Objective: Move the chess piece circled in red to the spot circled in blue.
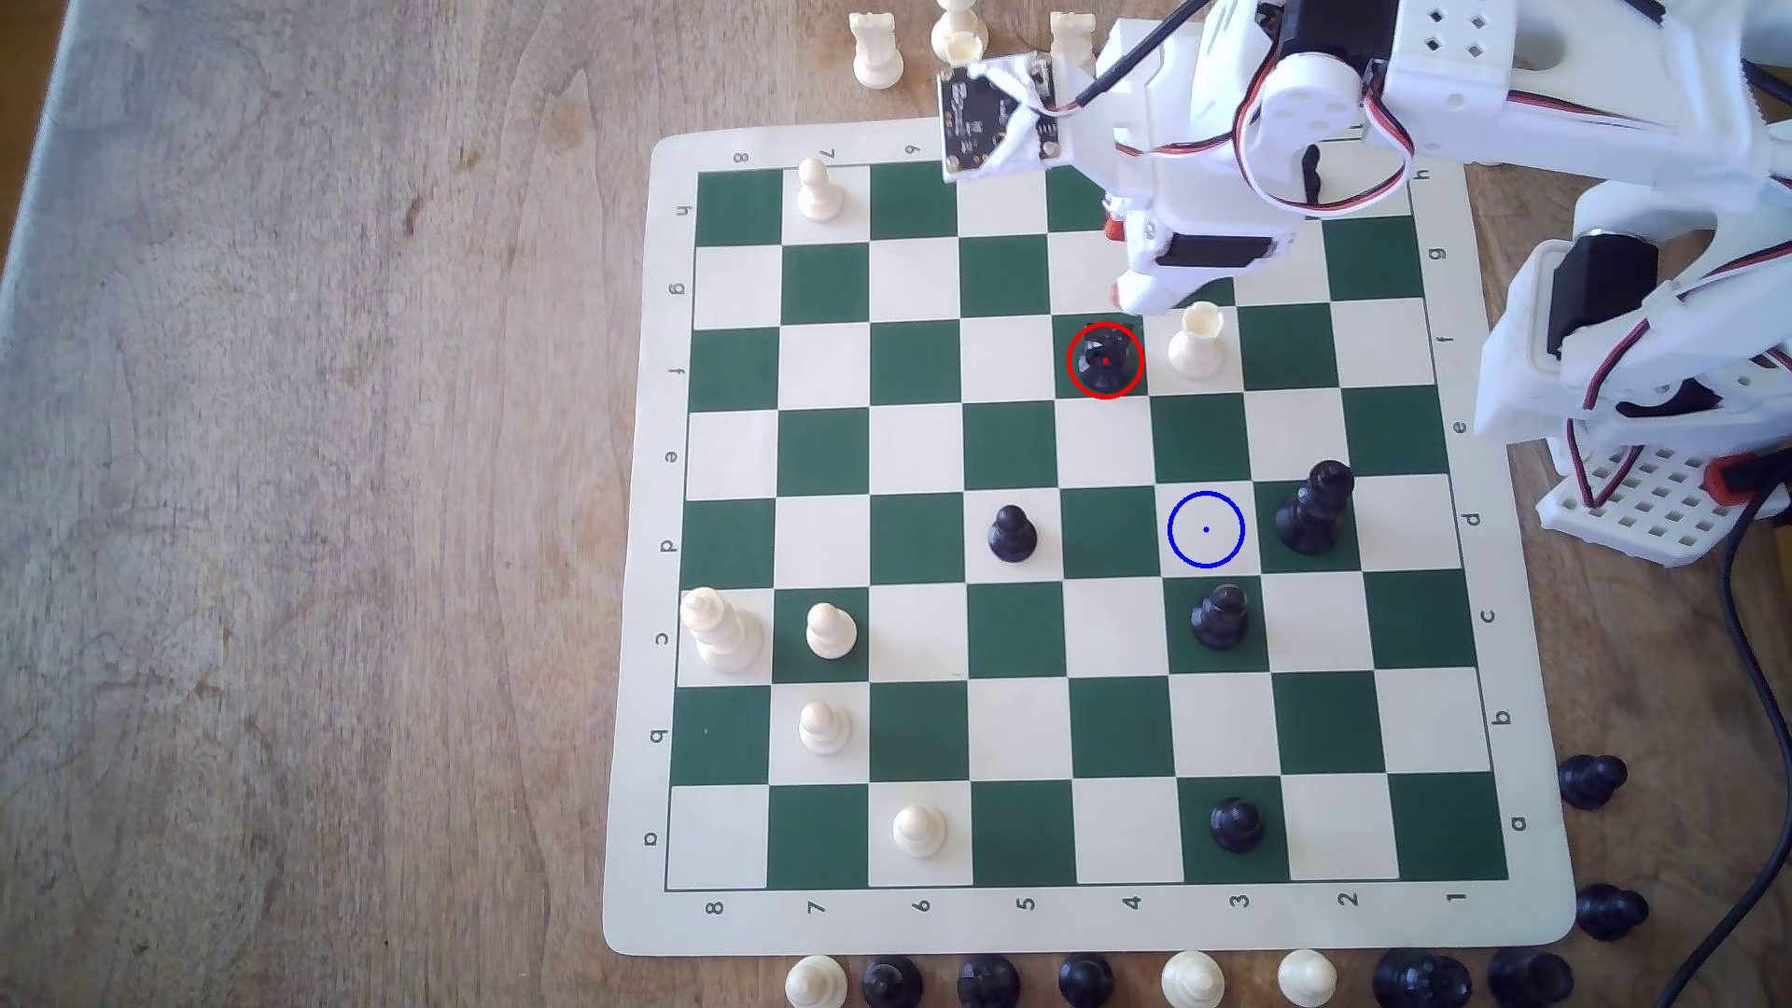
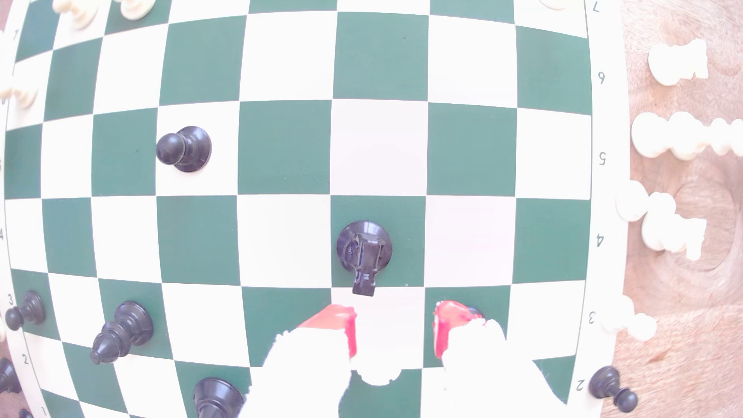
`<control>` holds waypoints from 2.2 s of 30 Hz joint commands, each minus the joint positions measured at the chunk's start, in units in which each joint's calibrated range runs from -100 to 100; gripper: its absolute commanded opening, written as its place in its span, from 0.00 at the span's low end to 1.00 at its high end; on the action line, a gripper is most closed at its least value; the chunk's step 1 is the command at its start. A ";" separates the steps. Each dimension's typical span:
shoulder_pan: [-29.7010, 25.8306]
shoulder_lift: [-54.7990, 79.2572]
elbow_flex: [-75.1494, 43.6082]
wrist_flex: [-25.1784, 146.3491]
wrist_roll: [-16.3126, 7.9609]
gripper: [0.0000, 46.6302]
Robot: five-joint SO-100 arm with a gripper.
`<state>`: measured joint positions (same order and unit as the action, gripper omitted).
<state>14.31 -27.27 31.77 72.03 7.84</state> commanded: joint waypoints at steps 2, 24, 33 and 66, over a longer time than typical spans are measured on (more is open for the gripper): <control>-1.21 2.48 -1.40 -0.62 -1.22 0.25; -1.99 12.16 -0.40 -5.86 -3.81 0.28; -1.52 14.62 3.41 -9.21 -3.42 0.29; -2.07 14.54 3.95 -10.20 -3.61 0.08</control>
<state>12.46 -11.69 36.01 61.67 4.47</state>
